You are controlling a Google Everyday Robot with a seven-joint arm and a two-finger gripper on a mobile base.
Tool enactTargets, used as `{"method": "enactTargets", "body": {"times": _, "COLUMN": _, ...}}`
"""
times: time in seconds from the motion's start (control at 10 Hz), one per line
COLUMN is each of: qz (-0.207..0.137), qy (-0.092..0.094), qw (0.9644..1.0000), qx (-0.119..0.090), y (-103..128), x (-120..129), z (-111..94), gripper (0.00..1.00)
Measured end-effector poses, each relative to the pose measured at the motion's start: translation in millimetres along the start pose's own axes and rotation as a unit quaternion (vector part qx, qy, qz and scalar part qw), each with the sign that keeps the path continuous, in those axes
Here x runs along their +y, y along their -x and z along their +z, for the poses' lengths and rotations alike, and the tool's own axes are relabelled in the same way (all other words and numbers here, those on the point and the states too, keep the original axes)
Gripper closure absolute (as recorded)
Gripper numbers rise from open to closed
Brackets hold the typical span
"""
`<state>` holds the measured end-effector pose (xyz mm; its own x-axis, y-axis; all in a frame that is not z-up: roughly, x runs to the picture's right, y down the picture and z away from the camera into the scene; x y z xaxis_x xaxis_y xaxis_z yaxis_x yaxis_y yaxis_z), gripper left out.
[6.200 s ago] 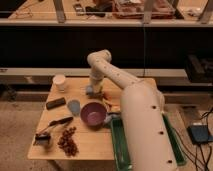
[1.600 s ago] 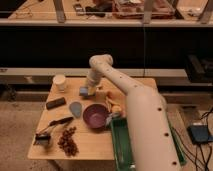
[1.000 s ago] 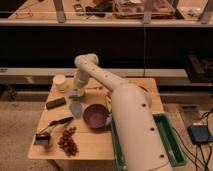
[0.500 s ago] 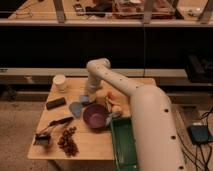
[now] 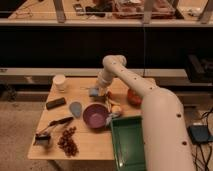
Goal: Wipe table surface with sponge
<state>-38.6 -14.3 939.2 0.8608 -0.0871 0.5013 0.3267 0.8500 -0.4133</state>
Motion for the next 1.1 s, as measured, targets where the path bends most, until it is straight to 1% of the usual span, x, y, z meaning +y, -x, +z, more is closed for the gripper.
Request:
{"method": "enactTargets", "body": {"times": 0.1, "qz": -0.002, "qy": 0.001, "qw": 1.0000, "qx": 0.000, "y": 3.5, "x": -5.2, "z": 1.5, "gripper": 1.00}}
{"method": "enactTargets", "body": {"times": 0.2, "qz": -0.006, "qy": 0.004, "qw": 1.0000, "qx": 0.000, "y": 11.7, "x": -10.8, "z": 5.8, "gripper": 1.00}}
{"method": "enactTargets", "body": {"times": 0.3, "qz": -0.015, "qy": 0.016, "qw": 0.9998, "qx": 0.002, "y": 30.0, "x": -17.8, "z": 21.8, "gripper": 1.00}}
{"method": "enactTargets", "body": {"times": 0.5, "qz": -0.027, "qy": 0.030, "qw": 0.9992, "qx": 0.005, "y": 57.0, "x": -25.3, "z": 44.8, "gripper": 1.00}}
{"method": "enactTargets", "body": {"times": 0.6, "qz": -0.042, "qy": 0.040, "qw": 0.9983, "qx": 0.009, "y": 79.1, "x": -29.4, "z": 61.1, "gripper": 1.00}}
{"method": "enactTargets", "body": {"times": 0.7, "qz": -0.053, "qy": 0.043, "qw": 0.9976, "qx": 0.013, "y": 91.6, "x": -31.1, "z": 68.6, "gripper": 1.00}}
{"method": "enactTargets", "body": {"times": 0.9, "qz": -0.069, "qy": 0.044, "qw": 0.9965, "qx": 0.018, "y": 105.2, "x": -28.2, "z": 71.0, "gripper": 1.00}}
{"method": "enactTargets", "body": {"times": 1.1, "qz": -0.079, "qy": 0.051, "qw": 0.9954, "qx": 0.018, "y": 106.0, "x": -12.4, "z": 69.1, "gripper": 1.00}}
